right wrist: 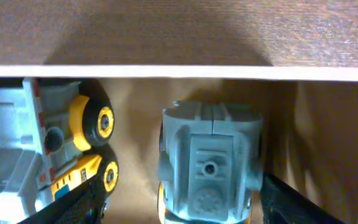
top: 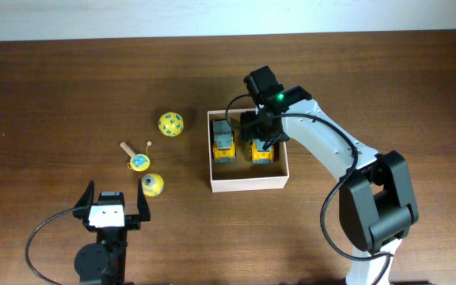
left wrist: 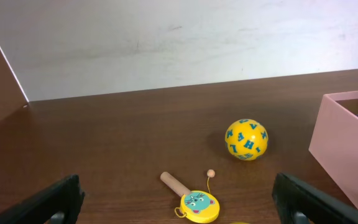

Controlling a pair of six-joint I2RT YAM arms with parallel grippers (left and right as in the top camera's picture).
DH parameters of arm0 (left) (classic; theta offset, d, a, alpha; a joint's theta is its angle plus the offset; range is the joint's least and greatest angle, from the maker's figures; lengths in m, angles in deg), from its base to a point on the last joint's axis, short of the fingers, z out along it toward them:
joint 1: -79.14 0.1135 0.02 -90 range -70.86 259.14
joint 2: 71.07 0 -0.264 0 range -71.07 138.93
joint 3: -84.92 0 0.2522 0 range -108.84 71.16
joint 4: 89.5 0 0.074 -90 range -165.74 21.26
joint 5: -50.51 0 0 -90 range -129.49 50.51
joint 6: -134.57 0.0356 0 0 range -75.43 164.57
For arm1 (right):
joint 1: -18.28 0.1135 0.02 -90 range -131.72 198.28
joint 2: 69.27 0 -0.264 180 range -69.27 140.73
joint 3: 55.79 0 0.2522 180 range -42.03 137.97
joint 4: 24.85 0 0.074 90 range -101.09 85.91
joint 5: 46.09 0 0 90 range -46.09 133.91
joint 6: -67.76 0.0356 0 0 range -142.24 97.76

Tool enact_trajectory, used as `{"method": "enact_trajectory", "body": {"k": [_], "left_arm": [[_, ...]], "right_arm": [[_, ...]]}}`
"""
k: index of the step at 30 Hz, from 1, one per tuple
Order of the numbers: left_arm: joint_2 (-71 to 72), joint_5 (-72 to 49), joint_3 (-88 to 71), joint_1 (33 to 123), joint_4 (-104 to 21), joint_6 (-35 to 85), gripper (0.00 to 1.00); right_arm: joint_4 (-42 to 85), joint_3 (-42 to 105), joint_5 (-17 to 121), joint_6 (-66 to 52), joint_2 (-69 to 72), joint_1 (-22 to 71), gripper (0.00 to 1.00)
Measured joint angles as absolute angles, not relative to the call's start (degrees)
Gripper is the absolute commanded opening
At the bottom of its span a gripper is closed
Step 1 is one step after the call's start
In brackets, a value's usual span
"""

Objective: Pack container

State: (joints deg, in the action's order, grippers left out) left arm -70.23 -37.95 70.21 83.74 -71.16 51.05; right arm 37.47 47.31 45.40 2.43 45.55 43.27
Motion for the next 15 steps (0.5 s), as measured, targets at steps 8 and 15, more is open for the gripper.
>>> {"method": "enact_trajectory", "body": {"k": [8, 15], "left_arm": [[-70.2, -38.0, 70.2, 83.7, -71.2, 51.1, 0.99], [-70.2, -38.0, 70.2, 83.7, -71.2, 51.1, 0.99]], "right_arm": [[42.3, 54.2, 45.4, -0.1, 45.6, 43.3, 0.74], [45.3, 56.9, 45.2, -1.2, 45.6, 44.5, 0.45]]}}
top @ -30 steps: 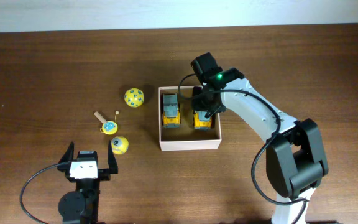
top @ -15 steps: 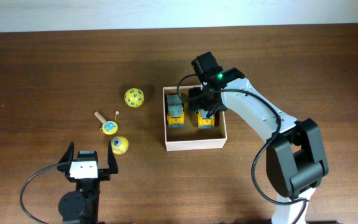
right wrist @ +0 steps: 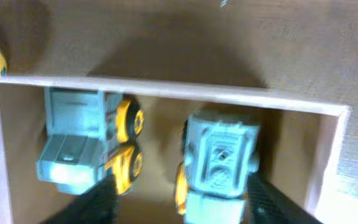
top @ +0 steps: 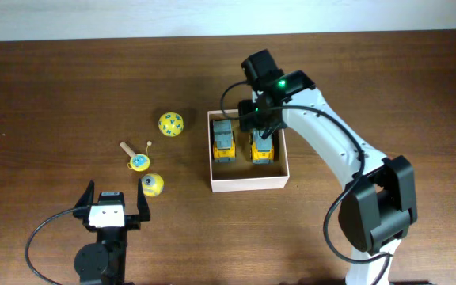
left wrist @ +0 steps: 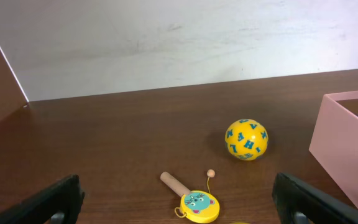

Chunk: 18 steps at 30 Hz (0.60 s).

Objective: Pack container

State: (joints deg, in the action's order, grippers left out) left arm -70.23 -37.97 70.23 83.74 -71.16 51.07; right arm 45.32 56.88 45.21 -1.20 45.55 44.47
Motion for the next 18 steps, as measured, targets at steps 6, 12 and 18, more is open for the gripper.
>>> {"method": "enact_trajectory", "body": {"k": [6, 12, 18], "left_arm": [[-70.2, -38.0, 70.2, 83.7, -71.2, 51.1, 0.99], [-70.2, -38.0, 70.2, 83.7, -71.2, 51.1, 0.99], [-70.2, -37.9, 70.2, 83.7, -71.2, 51.1, 0.99]], "right_arm": [[45.3, 56.9, 45.2, -0.7, 45.6, 48.5, 0.22], [43.5, 55.4, 44.8, 1.1, 45.6, 49.3, 0.10], [40.2, 52.7, 44.1, 1.6, 45.6, 49.2, 0.10]]}}
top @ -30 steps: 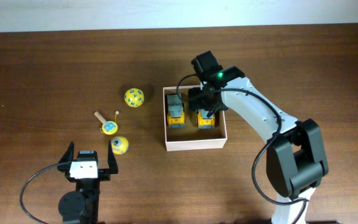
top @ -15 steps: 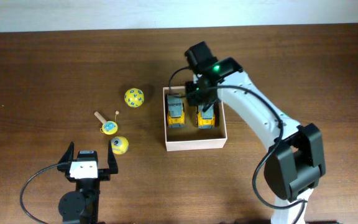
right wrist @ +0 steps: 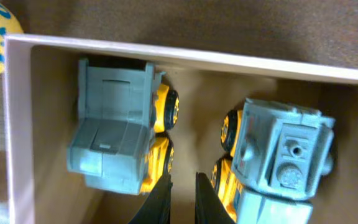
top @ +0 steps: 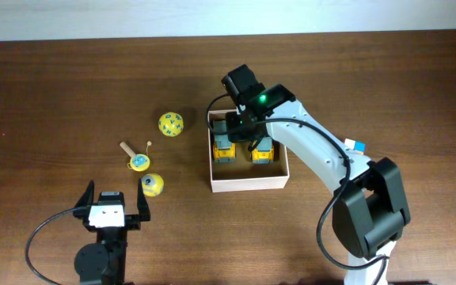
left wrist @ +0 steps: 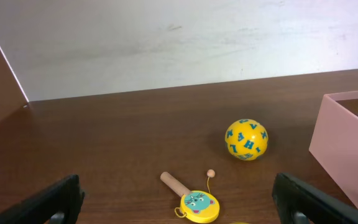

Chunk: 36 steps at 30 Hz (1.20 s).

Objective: Pack container

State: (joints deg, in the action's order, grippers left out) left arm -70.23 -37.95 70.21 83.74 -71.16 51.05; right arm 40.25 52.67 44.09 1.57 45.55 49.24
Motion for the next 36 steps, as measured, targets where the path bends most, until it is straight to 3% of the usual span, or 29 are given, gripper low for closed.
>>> {"method": "enact_trajectory", "body": {"k": [36], "left_arm": [[-70.2, -37.9, 70.2, 83.7, -71.2, 51.1, 0.99]], "right_arm": [[30.1, 44.9, 40.0, -4.4, 47.6, 49.2, 0.11]]}}
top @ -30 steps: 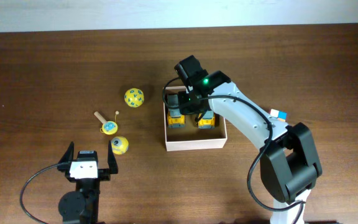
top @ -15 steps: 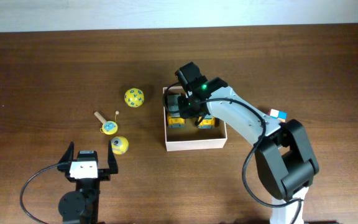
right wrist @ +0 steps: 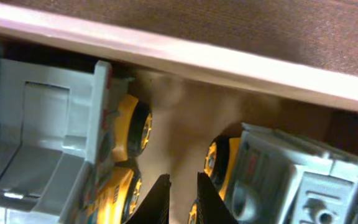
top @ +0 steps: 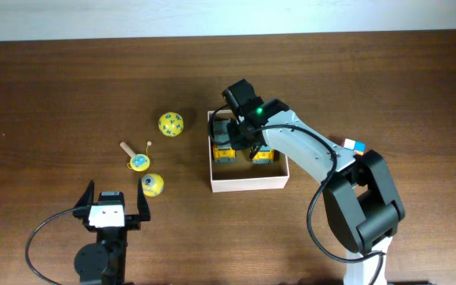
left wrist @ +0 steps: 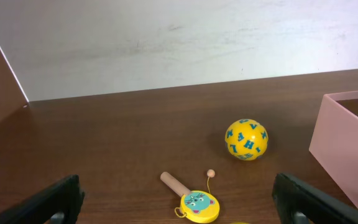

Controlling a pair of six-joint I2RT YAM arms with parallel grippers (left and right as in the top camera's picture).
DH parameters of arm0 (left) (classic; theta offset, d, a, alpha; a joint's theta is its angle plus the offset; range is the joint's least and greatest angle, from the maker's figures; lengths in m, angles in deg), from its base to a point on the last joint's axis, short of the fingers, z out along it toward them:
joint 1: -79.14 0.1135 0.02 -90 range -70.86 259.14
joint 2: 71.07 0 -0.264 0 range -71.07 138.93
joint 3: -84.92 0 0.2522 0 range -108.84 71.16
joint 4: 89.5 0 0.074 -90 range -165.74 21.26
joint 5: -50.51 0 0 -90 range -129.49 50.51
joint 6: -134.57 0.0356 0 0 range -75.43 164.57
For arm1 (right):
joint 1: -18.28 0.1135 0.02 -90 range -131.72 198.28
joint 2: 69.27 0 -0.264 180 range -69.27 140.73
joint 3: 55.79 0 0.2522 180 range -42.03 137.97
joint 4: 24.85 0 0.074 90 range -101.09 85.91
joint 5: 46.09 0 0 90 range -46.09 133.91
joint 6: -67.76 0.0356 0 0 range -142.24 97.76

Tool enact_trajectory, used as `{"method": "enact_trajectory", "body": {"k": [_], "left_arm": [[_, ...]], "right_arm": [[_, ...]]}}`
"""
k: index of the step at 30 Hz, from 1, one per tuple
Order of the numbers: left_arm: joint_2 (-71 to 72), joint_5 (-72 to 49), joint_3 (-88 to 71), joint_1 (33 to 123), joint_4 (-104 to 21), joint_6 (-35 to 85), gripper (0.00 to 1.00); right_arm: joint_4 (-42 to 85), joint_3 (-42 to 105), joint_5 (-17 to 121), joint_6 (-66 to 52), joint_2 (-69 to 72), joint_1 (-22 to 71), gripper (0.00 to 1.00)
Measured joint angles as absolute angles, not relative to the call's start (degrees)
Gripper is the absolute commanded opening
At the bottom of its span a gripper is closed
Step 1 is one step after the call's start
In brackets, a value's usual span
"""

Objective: Pack container

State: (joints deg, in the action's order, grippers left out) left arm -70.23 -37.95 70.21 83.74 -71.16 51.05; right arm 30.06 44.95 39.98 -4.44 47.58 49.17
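A pale pink box [top: 248, 187] holds two yellow-and-grey toy trucks side by side, the left truck [right wrist: 55, 143] and the right truck [right wrist: 291, 180]. My right gripper [right wrist: 180, 180] is shut, empty, and reaches down into the gap between them, seen from above at the box's back [top: 240, 136]. Left of the box lie a yellow ball with blue letters [top: 171, 123], a yellow cat-face rattle drum [top: 138, 162] and a small yellow toy [top: 152, 185]. My left gripper [top: 115, 198] rests open near the front edge, facing the ball [left wrist: 246, 139] and the drum [left wrist: 197, 205].
A small blue-and-white object [top: 356, 146] lies on the table right of the box. The box's back wall [right wrist: 166, 46] runs just behind the right gripper. The pink box side [left wrist: 347, 149] shows at the right of the left wrist view.
My right gripper sits lower and closer to the trucks, its shut fingers now down in the gap between them. The left arm and the loose toys have not moved.
My right gripper was open wide around the right truck inside the box. Then it was higher, still open, with both trucks left in the box. Then its fingers were shut above the gap between the trucks, and now they are down in that gap.
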Motion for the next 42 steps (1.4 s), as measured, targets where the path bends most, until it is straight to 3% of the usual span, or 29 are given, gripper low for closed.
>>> {"method": "enact_trajectory", "body": {"k": [25, 29, 42], "left_arm": [[-70.2, -37.9, 70.2, 83.7, -71.2, 51.1, 0.99], [-70.2, -37.9, 70.2, 83.7, -71.2, 51.1, 0.99], [-70.2, -37.9, 70.2, 83.7, -71.2, 51.1, 0.99]], "right_arm": [[31.9, 44.9, 37.4, -11.8, 47.6, 47.9, 0.11], [32.7, 44.9, 38.8, -12.1, 47.6, 47.9, 0.19], [35.5, 44.9, 45.1, -11.7, 47.6, 47.9, 0.18]]}}
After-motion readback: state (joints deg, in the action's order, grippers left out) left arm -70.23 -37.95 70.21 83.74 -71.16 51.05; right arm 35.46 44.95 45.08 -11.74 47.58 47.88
